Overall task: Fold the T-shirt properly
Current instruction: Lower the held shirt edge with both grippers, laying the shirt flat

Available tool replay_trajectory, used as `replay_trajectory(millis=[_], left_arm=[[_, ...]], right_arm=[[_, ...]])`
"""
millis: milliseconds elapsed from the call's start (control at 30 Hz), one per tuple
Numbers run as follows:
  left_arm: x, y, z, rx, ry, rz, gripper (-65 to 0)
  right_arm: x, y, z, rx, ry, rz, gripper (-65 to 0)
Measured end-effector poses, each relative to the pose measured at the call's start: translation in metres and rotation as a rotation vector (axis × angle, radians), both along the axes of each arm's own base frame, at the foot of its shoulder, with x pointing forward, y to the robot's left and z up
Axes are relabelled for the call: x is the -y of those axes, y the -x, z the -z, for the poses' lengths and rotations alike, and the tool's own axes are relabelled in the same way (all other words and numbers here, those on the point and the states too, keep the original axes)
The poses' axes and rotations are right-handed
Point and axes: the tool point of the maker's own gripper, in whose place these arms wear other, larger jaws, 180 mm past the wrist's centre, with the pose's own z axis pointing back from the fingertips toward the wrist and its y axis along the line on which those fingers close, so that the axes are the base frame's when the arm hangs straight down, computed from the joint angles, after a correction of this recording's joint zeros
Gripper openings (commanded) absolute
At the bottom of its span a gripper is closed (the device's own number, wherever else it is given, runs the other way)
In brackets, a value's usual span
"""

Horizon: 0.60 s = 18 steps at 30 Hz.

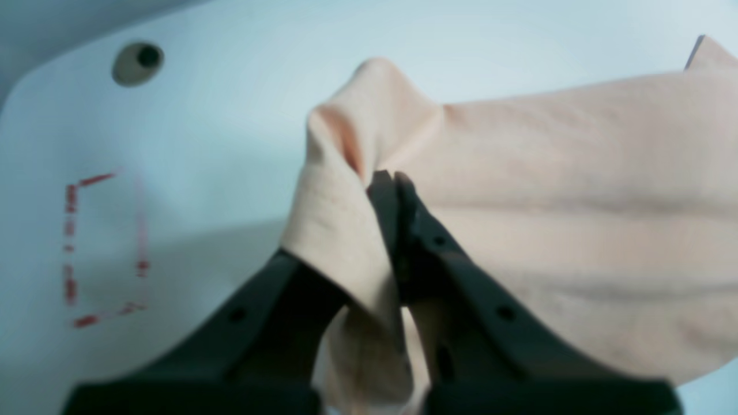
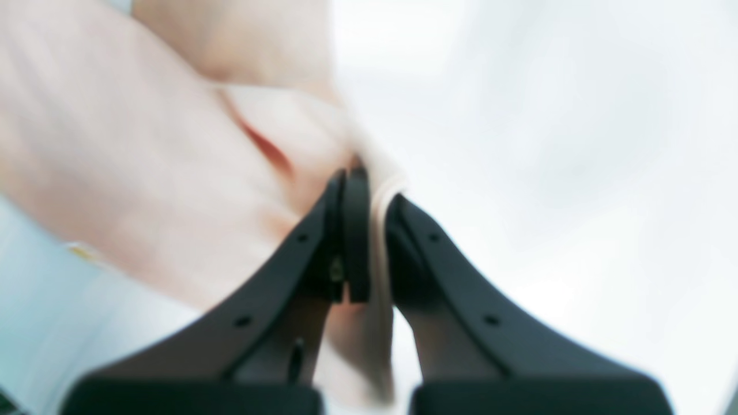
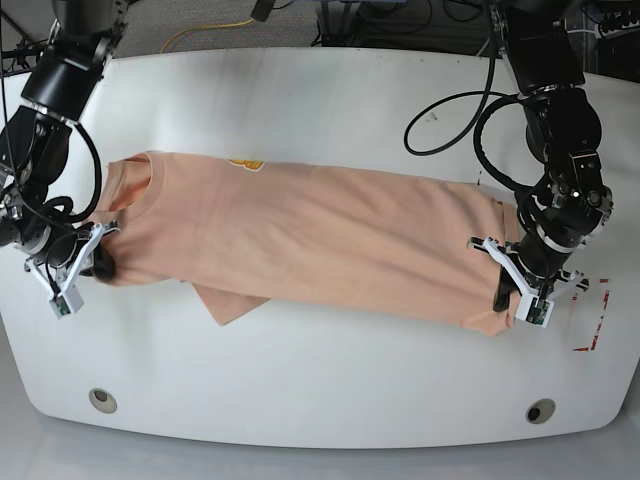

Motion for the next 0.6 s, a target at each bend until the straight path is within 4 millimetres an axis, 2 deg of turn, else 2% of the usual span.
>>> replay_trajectory(millis=[133, 367, 467, 600], left_arm=[[-0.002, -0.015, -0.024, 0.052, -0.012, -0.011, -65.0], [-0.005, -0.040, -0.080, 0.166, -0.023, -0.018, -65.0], [-0.012, -0.049, -0.109, 0.205, -0.038, -0.040, -65.0], [-0.021, -0.051, -0.170, 0.341, -0.044, -0.069, -65.0]], right_arm=[[0.008, -0.024, -0.017, 0.015, 0.070, 0.016, -65.0], [0.001, -0.063, -0.073, 0.129, 0.140, -0.009, -65.0], [0.000, -0.076, -0.103, 0.189, 0.167, -0.022, -65.0], [0.006, -0.088, -0.149, 0.255, 0.261, -0.040, -65.0]])
